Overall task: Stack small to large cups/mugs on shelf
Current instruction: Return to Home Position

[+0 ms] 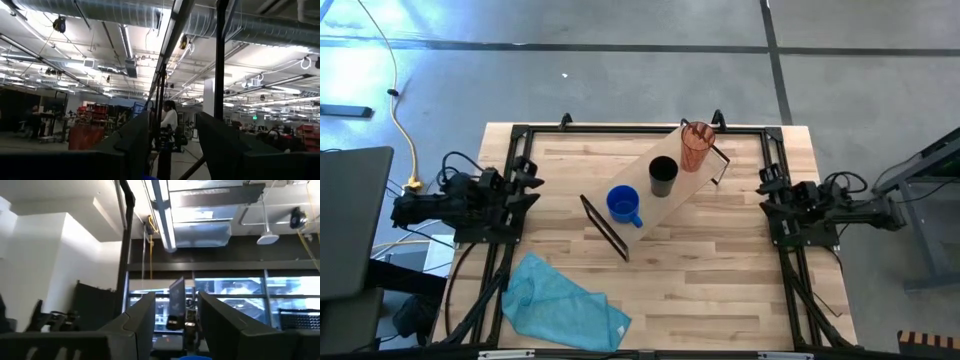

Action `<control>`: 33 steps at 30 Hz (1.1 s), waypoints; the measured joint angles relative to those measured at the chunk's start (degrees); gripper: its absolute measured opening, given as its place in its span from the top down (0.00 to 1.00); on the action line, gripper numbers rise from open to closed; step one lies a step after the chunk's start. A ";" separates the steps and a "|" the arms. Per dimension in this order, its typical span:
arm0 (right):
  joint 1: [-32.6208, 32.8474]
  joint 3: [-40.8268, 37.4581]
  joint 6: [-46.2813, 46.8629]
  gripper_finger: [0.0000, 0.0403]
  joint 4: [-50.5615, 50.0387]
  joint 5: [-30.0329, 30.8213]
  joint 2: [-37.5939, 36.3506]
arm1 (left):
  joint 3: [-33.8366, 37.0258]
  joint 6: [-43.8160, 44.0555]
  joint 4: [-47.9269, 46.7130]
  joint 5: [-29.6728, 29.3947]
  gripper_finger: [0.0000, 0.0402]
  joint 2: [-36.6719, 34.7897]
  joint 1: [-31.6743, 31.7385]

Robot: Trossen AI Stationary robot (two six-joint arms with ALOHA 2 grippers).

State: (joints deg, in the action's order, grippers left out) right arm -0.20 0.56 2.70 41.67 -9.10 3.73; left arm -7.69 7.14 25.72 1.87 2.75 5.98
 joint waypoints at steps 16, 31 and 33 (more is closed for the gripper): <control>0.10 0.04 6.48 0.65 -22.74 6.12 -3.46 | 4.64 0.06 -12.45 -4.50 0.61 -2.41 0.00; 0.11 0.34 10.40 0.65 -34.24 9.11 -3.57 | 4.64 2.10 -17.30 -4.22 0.61 -2.41 0.00; 0.11 0.37 10.42 0.65 -35.91 9.12 -3.58 | 4.64 2.44 -18.07 -3.77 0.61 -2.41 0.00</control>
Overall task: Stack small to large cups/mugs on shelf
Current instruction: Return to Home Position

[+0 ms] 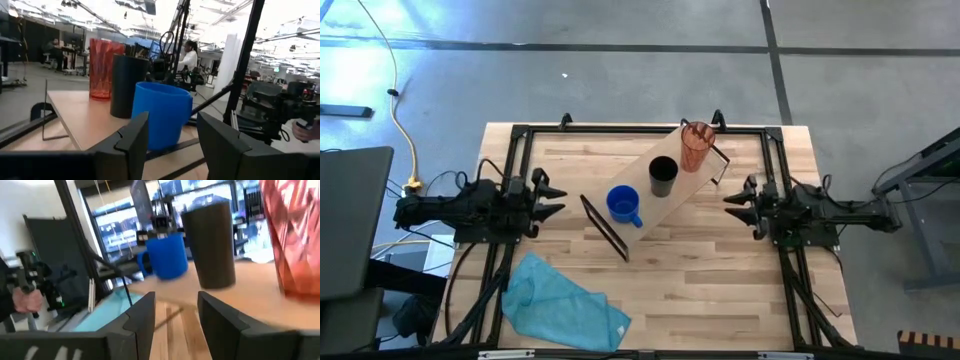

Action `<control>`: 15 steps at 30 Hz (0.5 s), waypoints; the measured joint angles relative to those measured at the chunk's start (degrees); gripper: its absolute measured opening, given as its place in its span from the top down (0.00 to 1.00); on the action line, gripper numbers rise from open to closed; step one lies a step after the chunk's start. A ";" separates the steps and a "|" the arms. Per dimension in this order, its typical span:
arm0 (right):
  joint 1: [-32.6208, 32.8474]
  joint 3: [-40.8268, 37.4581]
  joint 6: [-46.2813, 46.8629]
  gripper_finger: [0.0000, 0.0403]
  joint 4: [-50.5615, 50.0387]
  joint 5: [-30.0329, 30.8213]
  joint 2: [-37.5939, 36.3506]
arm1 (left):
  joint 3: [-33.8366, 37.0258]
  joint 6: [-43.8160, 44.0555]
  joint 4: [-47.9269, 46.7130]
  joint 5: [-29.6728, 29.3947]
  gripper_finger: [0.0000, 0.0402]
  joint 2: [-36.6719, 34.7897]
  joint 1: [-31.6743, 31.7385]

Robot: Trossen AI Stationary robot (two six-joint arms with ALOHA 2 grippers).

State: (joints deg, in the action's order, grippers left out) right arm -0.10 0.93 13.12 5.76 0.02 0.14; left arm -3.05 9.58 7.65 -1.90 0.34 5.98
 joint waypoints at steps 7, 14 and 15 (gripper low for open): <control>-0.02 0.02 2.67 0.65 -6.01 -0.08 0.00 | 0.00 2.06 -3.32 1.47 0.61 0.00 0.00; -0.02 0.07 -1.22 0.65 -6.27 -0.22 0.11 | 0.00 2.24 -6.71 1.72 0.61 0.00 0.00; -0.02 0.07 -1.48 0.65 -6.30 -0.23 0.12 | 0.00 2.24 -7.42 1.71 0.61 0.00 0.00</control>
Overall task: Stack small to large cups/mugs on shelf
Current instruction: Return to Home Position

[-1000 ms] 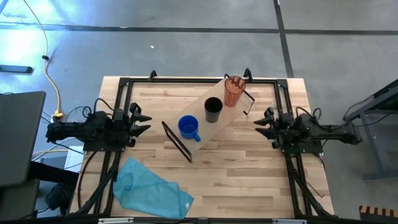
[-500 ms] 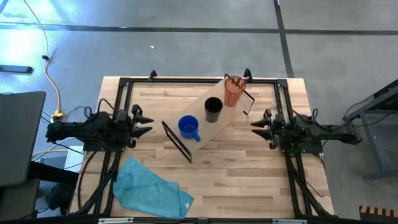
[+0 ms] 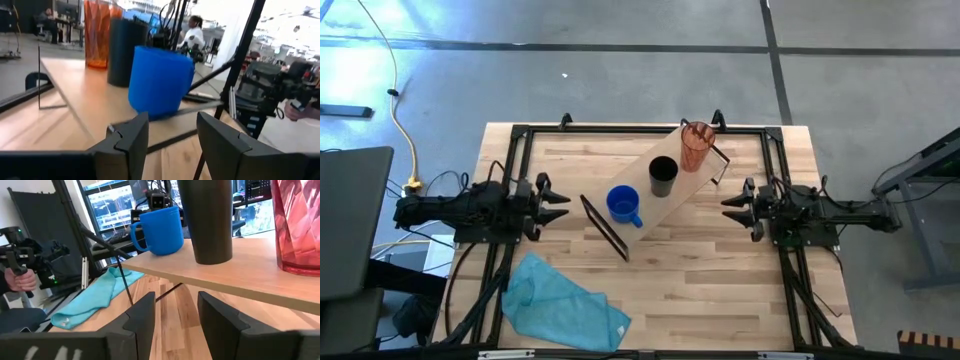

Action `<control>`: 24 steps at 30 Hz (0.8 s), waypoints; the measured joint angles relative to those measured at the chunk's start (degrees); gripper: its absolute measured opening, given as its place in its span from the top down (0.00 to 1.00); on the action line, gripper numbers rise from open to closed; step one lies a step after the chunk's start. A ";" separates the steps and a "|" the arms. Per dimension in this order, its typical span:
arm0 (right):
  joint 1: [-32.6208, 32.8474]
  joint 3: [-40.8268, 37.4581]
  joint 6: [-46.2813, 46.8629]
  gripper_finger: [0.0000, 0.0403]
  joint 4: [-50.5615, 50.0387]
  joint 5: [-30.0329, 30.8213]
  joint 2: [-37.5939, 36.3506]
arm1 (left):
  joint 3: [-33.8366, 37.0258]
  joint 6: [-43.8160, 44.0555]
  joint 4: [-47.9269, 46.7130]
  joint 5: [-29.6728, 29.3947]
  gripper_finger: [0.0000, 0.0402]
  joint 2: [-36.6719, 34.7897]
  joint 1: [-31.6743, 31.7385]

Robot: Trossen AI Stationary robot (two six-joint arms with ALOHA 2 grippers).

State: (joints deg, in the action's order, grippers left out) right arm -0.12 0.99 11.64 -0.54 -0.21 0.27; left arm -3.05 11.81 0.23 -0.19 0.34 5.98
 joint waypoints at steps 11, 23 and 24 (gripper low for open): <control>0.00 0.02 1.39 0.65 -0.08 -0.18 0.82 | -0.02 -1.30 -4.80 0.00 0.61 0.02 -0.01; 0.07 0.02 3.66 0.65 -0.08 -0.41 0.84 | -0.02 -2.38 -6.47 1.11 0.61 0.02 -0.04; 0.07 0.02 3.91 0.65 -0.08 -0.42 0.84 | -0.02 -2.36 -6.47 1.11 0.61 0.02 -0.04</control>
